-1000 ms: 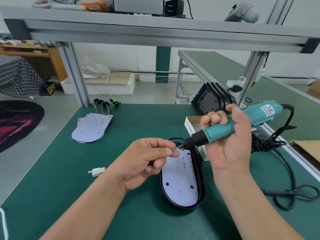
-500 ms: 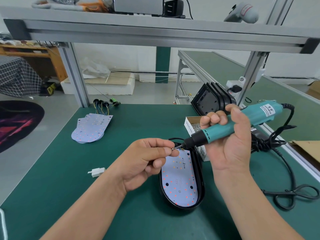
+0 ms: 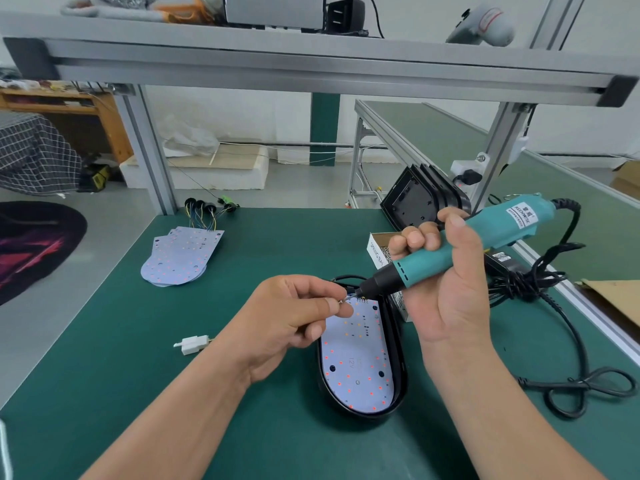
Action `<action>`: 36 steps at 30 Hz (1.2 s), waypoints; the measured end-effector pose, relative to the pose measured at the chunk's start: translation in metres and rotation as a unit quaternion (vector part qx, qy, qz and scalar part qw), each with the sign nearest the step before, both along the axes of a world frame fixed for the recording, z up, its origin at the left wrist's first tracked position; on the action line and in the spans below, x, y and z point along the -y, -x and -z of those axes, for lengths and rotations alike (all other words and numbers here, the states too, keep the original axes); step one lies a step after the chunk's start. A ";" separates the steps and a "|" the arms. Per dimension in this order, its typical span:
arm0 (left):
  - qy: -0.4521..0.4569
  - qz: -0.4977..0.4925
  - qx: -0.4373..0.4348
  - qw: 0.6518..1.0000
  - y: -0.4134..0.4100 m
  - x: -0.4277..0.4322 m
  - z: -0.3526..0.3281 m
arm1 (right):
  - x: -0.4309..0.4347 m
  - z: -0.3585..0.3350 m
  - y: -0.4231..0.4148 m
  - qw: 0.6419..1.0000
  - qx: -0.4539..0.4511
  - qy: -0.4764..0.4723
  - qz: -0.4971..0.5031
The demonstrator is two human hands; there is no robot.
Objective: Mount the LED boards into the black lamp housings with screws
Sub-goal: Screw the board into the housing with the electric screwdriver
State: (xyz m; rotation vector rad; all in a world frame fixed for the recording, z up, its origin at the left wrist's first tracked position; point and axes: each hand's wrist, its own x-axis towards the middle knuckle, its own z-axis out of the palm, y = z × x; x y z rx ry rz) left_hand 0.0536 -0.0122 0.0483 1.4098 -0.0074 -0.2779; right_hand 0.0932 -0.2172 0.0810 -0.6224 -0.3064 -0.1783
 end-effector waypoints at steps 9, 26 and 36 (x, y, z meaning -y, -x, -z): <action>0.004 0.007 0.005 1.000 0.000 0.000 -0.002 | 0.001 0.004 -0.002 0.999 -0.034 -0.038 0.007; -0.257 0.005 -0.035 0.966 -0.010 -0.008 0.011 | -0.003 0.017 -0.011 0.998 -0.039 0.004 0.040; -0.236 -0.006 -0.008 0.972 -0.008 0.008 0.024 | -0.012 0.024 -0.015 0.996 -0.038 0.064 0.059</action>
